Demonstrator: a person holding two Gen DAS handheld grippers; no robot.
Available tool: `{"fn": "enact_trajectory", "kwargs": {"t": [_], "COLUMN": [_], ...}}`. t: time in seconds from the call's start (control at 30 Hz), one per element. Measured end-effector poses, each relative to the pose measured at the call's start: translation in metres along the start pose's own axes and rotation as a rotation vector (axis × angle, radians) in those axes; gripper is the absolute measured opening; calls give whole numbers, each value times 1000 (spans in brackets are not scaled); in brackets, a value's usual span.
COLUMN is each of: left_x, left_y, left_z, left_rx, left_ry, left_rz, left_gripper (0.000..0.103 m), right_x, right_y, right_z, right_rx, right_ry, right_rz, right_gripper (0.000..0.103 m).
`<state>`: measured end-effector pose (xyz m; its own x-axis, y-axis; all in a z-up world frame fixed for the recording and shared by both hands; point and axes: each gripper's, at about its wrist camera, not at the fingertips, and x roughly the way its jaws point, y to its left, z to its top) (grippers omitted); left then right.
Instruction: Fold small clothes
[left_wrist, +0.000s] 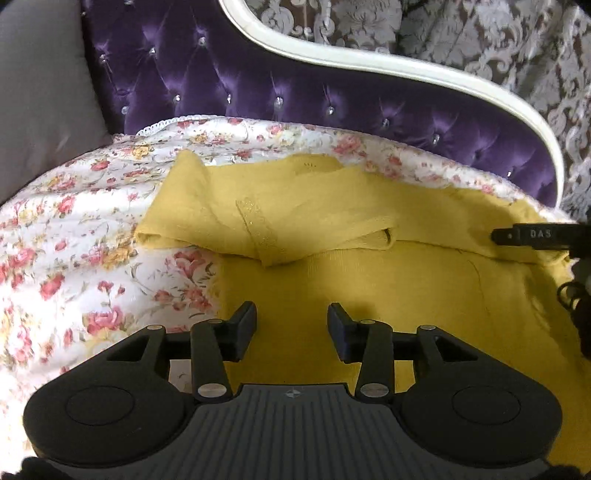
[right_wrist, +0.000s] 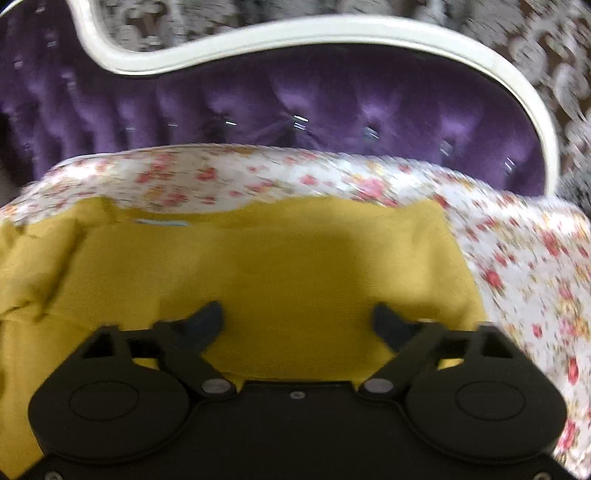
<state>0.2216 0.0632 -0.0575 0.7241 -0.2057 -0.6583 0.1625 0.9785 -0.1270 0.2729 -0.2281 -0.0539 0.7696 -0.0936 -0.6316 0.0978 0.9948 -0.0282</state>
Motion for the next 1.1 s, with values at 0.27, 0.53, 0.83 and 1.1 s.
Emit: {"fn": "enact_trajectory", "kwargs": {"t": [0.27, 0.53, 0.83, 1.1], "left_x": [0, -1, -1, -2], "left_y": [-7, -1, -7, -1], "left_z": [-9, -14, -14, -14], "left_rx": [29, -20, -5, -32], "left_ry": [-47, -67, -65, -69], "left_rz": [-34, -69, -44, -66], "left_gripper": [65, 69, 69, 69], "right_x": [-36, -26, -12, -25], "right_y": [101, 167, 160, 65], "right_z": [6, -14, 7, 42], "right_rx": [-363, -684, -512, -82], "right_ry": [-132, -166, -85, -74], "right_rz": [188, 230, 316, 322], "right_gripper": [70, 69, 17, 16]}}
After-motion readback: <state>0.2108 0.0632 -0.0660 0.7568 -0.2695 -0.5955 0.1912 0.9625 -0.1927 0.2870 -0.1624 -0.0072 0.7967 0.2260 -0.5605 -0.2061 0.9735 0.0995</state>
